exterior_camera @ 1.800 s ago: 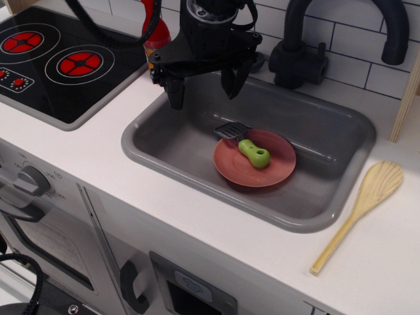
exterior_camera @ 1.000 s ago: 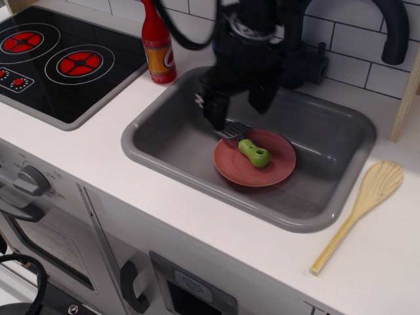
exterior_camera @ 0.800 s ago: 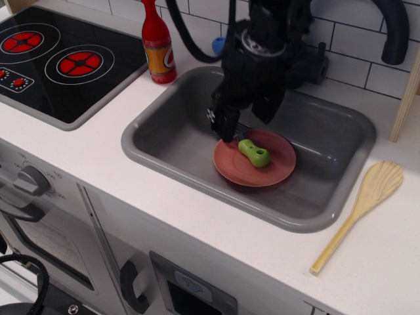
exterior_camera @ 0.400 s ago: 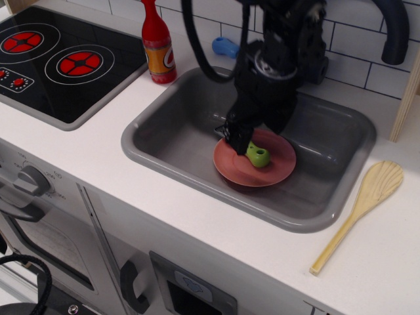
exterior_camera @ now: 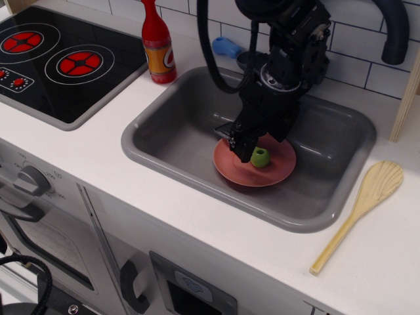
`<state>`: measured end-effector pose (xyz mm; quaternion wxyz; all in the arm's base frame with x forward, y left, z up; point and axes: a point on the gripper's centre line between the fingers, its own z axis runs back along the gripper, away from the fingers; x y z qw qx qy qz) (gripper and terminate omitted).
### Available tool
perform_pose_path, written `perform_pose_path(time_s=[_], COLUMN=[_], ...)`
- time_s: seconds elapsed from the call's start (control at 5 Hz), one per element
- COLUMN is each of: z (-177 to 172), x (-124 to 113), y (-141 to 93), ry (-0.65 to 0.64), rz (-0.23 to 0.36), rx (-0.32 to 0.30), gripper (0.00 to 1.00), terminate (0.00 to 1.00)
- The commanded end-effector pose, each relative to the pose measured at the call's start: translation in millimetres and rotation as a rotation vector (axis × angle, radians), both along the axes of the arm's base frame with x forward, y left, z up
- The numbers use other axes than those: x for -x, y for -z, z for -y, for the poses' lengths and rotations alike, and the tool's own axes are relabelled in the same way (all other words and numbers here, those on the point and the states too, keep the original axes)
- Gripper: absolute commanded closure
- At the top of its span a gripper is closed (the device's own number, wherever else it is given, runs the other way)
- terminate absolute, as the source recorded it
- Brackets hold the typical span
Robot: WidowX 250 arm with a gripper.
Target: Take spatula off plate sink
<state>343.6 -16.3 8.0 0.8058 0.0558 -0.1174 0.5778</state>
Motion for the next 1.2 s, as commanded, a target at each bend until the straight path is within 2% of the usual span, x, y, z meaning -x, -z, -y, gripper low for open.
perform_pose_path(time_s=[0.0,0.6,0.8,1.0], z=[0.0,-5.8,-5.0,-7.0], x=[-8.3,-1.8,-3.2,-7.8], y=[0.1,9.3,7.7,-4.2], ry=[-0.022,-0.001,0.002,-0.011], rz=[0.07,0.085,0.088,0.146], rx=[-0.006,-0.028,-0.022,-0.064], gripper=[0.0,0.0,1.0,1.0], terminate=[0.0,0.0,0.0,0.0])
